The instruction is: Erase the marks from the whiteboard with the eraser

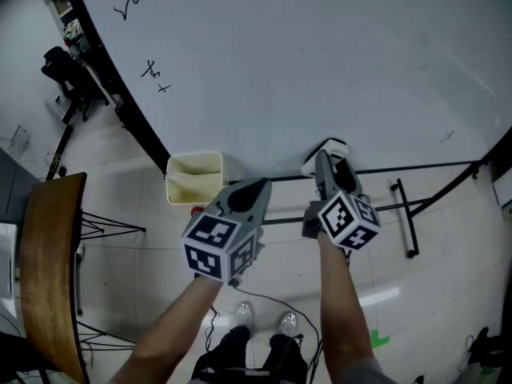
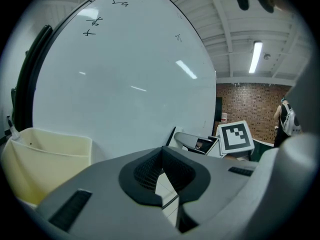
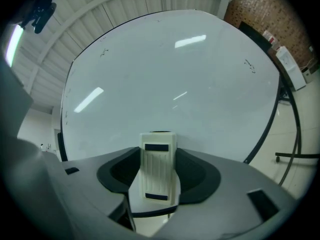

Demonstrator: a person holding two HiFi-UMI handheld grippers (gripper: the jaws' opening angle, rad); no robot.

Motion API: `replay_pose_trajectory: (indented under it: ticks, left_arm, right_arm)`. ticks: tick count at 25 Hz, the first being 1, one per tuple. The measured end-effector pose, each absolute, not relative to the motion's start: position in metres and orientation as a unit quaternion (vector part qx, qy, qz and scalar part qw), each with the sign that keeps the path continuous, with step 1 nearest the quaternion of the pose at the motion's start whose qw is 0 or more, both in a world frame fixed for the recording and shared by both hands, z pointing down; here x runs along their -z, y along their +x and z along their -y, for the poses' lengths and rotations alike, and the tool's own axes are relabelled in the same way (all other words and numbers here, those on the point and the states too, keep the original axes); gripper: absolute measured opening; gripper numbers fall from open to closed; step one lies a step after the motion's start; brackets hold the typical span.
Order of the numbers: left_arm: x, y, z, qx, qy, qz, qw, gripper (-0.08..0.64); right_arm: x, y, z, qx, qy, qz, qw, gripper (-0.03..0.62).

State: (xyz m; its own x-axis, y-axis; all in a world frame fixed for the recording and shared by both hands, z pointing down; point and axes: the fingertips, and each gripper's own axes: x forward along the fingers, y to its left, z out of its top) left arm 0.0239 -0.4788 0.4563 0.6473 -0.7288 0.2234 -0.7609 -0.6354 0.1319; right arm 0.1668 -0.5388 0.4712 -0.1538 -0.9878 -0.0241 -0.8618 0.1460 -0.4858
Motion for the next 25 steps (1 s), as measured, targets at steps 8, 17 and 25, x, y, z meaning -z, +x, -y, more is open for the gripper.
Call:
replay_pose_trajectory:
  ticks: [8, 17, 25]
  left_arm:
    - [-0.436, -0.005, 0.473, -0.07, 0.895, 0.428, 0.098, 0.003]
    - [-0.416, -0.002, 0.472, -0.058, 0.901, 0.42, 0.094, 0.003]
    - [-0.388, 0.023, 0.462, -0.044, 0.921, 0.376, 0.087, 0.003]
  right_arm:
    - [-0.437, 0.101, 0.54, 0.173, -0.592, -0.767, 0.177, 0.224]
    - [-0.42, 0.115, 0.522, 0.156, -0.593, -0.777, 0.142, 0.227]
    - [-0.357, 0.179, 0.473, 0.087, -0.62, -0.772, 0.114, 0.229]
